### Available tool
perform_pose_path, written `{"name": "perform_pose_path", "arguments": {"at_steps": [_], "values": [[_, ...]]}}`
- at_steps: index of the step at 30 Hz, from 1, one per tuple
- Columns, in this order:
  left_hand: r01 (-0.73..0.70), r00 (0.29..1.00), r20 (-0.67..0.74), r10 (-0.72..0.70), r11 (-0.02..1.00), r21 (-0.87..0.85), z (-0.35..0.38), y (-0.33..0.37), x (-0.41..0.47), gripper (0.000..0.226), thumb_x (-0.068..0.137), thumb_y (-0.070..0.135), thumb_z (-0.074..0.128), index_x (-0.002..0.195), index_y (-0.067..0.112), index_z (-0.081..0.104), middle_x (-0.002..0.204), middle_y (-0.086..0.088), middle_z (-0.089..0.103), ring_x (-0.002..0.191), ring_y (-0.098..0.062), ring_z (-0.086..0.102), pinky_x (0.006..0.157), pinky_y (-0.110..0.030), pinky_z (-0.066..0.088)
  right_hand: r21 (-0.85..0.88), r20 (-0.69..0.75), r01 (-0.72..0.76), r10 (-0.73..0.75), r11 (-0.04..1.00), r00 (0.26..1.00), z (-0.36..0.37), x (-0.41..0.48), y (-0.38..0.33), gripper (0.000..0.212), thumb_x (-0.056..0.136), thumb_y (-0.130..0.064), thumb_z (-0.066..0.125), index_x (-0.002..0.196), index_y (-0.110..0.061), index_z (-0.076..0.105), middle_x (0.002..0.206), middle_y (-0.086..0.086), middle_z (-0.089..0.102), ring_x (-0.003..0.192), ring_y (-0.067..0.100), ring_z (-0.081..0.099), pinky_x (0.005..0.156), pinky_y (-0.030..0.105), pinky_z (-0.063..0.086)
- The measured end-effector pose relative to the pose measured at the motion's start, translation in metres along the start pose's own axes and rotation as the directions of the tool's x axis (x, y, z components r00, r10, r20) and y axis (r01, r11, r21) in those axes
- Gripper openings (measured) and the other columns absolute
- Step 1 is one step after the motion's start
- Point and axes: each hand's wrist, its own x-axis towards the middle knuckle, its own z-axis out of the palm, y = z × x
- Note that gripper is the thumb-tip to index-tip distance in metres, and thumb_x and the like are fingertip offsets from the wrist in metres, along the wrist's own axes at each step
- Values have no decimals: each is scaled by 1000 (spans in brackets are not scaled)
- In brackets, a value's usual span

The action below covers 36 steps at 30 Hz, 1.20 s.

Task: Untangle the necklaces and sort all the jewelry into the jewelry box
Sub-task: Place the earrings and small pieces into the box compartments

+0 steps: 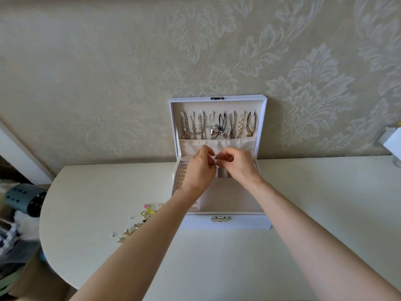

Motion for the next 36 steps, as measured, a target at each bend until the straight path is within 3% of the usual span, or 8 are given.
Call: {"name": "perform_pose_path", "arguments": {"at_steps": [4,7,10,15,19,24,30,36], "values": [[-105,994,-13,107,987,119,5,-4,-4,31,74,-10,54,103,0,53,98,-18,63,81,-34,63,66,-44,48,-114,37,13,-9,993,999,-2,0,2,13,78,2,70,90,-2,73,90,10,72,77,12,59,66,1,40],[-161,987,11,163,956,246,6,-4,-8,32,73,-7,53,104,2,53,97,-17,65,80,-39,62,61,-39,44,-244,94,74,-53,967,994,-2,0,4,15,81,1,66,94,-3,71,94,11,72,86,19,64,77,18,47],[-196,977,-5,212,909,368,4,1,-12,31,67,-6,62,96,4,58,83,-12,67,70,-35,62,58,-30,32,-382,156,146,-92,913,983,0,0,7,17,81,-2,65,98,-4,69,98,12,70,94,27,63,82,33,48],[-226,960,-52,277,867,445,5,-3,-12,41,43,-1,81,77,13,62,59,2,63,53,-22,60,52,-24,44,-479,189,200,-123,855,974,2,-4,10,17,78,2,60,93,-4,67,96,11,70,95,29,62,79,34,46],[-201,967,-43,253,851,485,1,-2,-13,45,33,4,87,68,19,63,50,3,57,44,-21,54,48,-19,40,-487,206,229,-144,843,968,1,-5,8,19,74,7,56,85,-3,67,89,13,70,89,32,63,75,36,47],[-213,964,-44,263,858,467,2,-5,-13,37,40,8,89,63,15,61,50,2,59,48,-22,55,49,-23,40,-469,194,215,-137,857,971,1,-5,7,21,72,7,55,81,-4,70,88,12,70,87,29,62,72,28,42],[-189,969,-53,243,857,479,8,-13,-8,37,43,2,84,71,15,63,59,2,66,57,-24,59,53,-27,41,-427,161,178,-119,886,980,2,-6,8,17,73,7,59,78,-5,69,85,10,68,84,28,61,75,33,47],[-201,963,-81,256,887,416,9,-18,-10,28,56,1,79,78,13,65,69,1,70,66,-26,60,58,-32,43,-399,135,158,-112,903,984,0,-5,7,20,73,9,57,78,-5,71,86,9,68,82,26,61,73,29,44]]}}
